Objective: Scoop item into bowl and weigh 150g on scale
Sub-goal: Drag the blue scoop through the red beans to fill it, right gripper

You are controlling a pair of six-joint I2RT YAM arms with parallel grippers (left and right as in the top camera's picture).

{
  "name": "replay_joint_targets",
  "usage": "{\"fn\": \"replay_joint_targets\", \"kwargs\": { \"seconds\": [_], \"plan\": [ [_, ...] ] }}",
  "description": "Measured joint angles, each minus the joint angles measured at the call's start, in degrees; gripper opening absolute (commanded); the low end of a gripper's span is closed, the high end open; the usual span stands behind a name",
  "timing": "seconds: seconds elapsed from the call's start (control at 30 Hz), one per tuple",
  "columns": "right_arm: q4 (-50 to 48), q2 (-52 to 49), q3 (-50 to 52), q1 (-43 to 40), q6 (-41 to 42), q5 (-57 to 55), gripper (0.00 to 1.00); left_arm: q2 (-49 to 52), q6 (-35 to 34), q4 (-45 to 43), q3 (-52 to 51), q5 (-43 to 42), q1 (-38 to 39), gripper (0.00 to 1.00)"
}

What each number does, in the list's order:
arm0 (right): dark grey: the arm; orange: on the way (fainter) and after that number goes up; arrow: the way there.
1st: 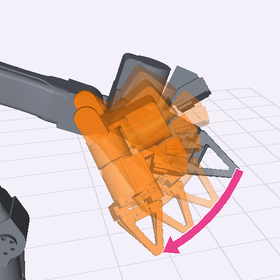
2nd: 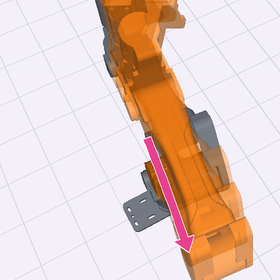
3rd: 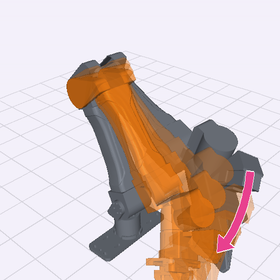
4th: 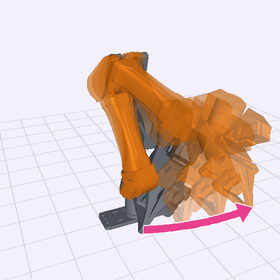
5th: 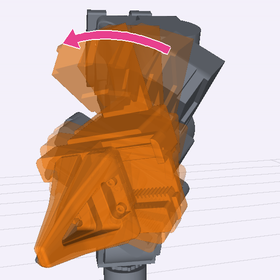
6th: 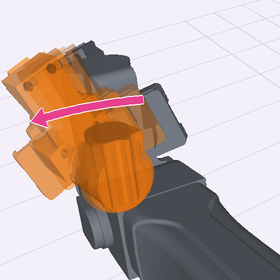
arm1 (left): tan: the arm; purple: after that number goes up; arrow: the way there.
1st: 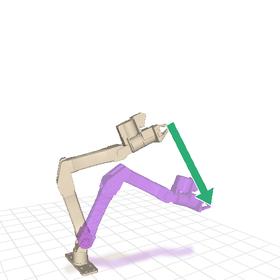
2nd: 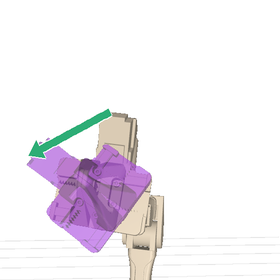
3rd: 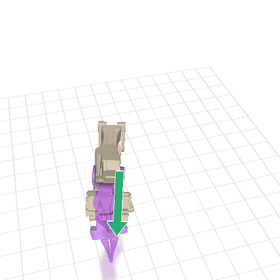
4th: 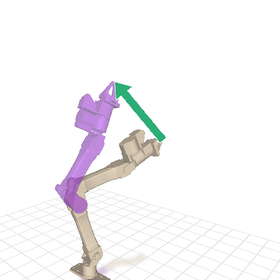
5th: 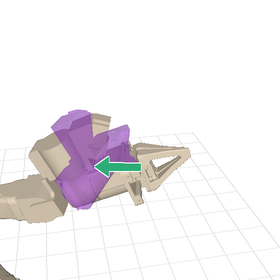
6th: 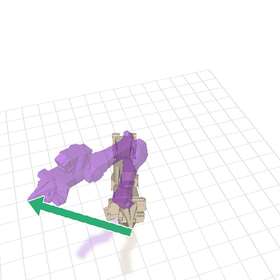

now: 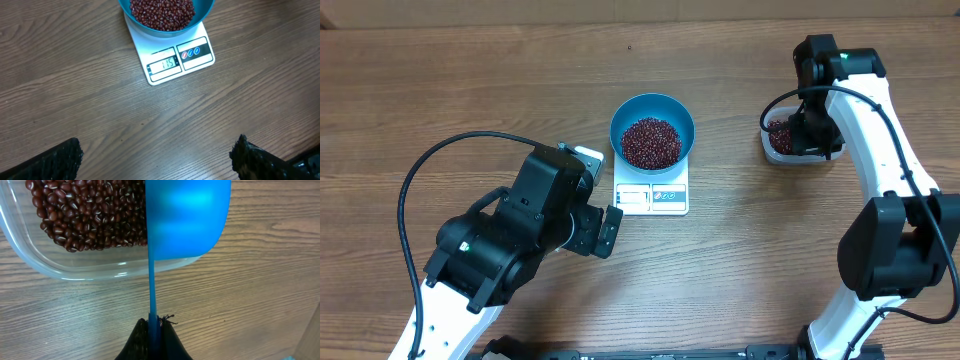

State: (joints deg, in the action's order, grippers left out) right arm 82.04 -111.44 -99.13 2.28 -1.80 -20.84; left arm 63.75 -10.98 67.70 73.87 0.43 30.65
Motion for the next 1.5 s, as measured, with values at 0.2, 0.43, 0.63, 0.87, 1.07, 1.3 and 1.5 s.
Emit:
{"fn": "replay_joint_targets", "kwargs": {
  "seconds": [0.2, 0.43, 0.63, 0.87, 1.07, 1.3, 1.5],
  "plan": [
    [-0.20, -0.09, 0.00, 0.00, -1.25, -0.17, 0.04, 0.00, 0.00, 0.00, 0.00, 0.00, 0.00, 0.99],
    [-0.83, -0.09, 0.00, 0.00, -2.69, -0.09, 0.04, 0.00, 0.00, 0.00, 0.00, -0.02, 0.00, 0.99],
    [-0.87, -0.52, 0.00, 0.39, -3.98, 1.22, 0.04, 0.00, 0.00, 0.00, 0.00, 0.00, 0.00, 1.00],
    [-0.44, -1.90, 0.00, 2.62, -5.29, 1.57, 0.04, 0.00, 0.00, 0.00, 0.00, 0.00, 0.00, 0.99],
    [-0.35, -3.65, 0.00, 4.92, -5.97, 1.86, 0.04, 0.00, 0.00, 0.00, 0.00, 0.00, 0.00, 0.99],
    [-0.61, -4.02, 0.00, 5.25, -6.38, 5.88, 0.04, 0.00, 0.00, 0.00, 0.00, 0.00, 0.00, 0.99],
    [-0.83, -4.04, 0.00, 5.22, -6.14, 8.87, 0.04, 0.00, 0.00, 0.00, 0.00, -0.02, 0.00, 0.99]
  ]
}}
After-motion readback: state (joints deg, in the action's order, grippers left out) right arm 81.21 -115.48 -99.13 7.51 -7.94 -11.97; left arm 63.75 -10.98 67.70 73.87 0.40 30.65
